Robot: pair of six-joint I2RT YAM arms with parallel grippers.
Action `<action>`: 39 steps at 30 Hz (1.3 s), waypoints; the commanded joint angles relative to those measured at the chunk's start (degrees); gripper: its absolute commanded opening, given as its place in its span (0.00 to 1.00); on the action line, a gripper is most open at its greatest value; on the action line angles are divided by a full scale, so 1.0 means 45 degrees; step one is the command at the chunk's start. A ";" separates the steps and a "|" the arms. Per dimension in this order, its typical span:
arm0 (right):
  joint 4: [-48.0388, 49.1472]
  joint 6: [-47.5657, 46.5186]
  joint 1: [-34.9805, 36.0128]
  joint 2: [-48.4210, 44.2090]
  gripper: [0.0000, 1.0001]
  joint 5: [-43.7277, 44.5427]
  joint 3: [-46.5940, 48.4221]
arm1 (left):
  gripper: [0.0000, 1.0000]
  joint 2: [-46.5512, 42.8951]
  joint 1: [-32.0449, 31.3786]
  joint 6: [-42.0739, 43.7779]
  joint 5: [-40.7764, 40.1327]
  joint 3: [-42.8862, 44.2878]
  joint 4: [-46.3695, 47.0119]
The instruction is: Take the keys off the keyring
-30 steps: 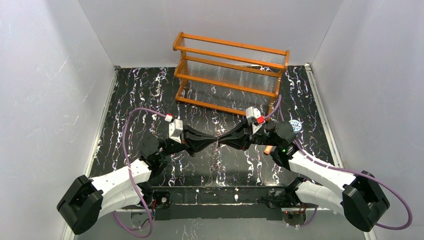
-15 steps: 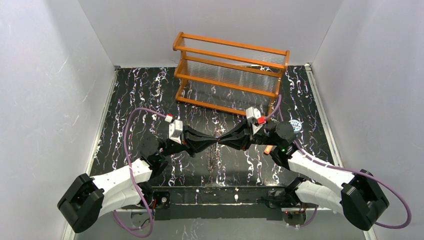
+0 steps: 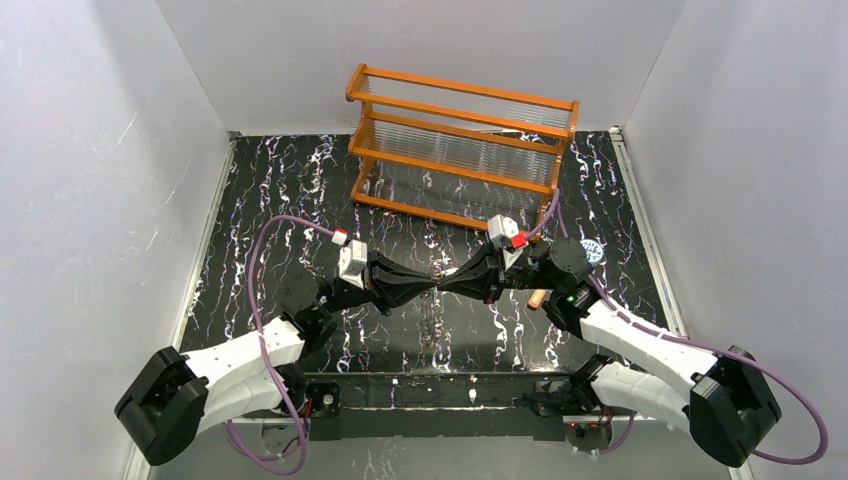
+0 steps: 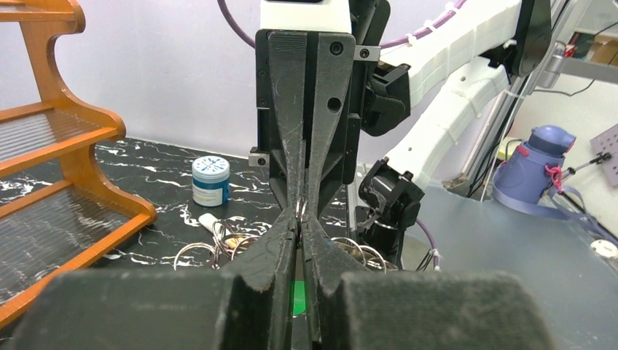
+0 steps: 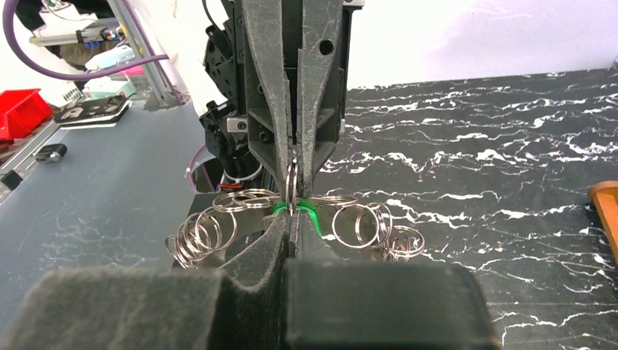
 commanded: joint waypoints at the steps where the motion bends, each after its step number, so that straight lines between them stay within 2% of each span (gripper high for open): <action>1: -0.3104 -0.1612 -0.0154 -0.0643 0.01 0.0444 0.1407 | 0.09 -0.0661 -0.0215 0.0427 0.0228 0.0050 -0.0640; 4: -0.5236 -0.2295 -0.0193 -0.0686 0.01 0.0481 0.2084 | 0.20 -0.1135 -0.0196 0.0969 0.0224 0.0308 -0.2088; 8: -0.7526 -0.3047 -0.0186 -0.0609 0.01 0.0471 0.3034 | 0.28 -0.1884 -0.0190 0.2071 0.0265 0.1131 -0.5078; 15: -1.0491 -0.4274 -0.0198 -0.0011 0.01 0.0169 0.4551 | 0.33 -0.2102 -0.0176 0.4169 0.0522 0.2699 -0.9529; 20: -1.1636 -0.4673 -0.0185 0.0336 0.01 -0.0280 0.5186 | 0.33 -0.1664 -0.0175 0.5177 0.0633 0.3564 -1.1215; 26: -1.2384 -0.5005 -0.0185 0.0736 0.01 -0.0441 0.5728 | 0.32 -0.0890 -0.0176 0.6152 0.0556 0.4931 -1.3339; 30: -1.2430 -0.5153 -0.0206 0.0845 0.01 -0.0591 0.5786 | 0.31 -0.0434 -0.0175 0.6382 0.0755 0.5340 -1.3978; 33: -1.2660 -0.5235 -0.0192 0.0984 0.01 -0.0611 0.5931 | 0.27 -0.0277 -0.0186 0.6536 0.0860 0.5572 -1.4378; 39: -1.2986 -0.5350 -0.0195 0.1120 0.01 -0.0516 0.6154 | 0.11 0.0100 -0.0177 0.6800 0.1152 0.5987 -1.4996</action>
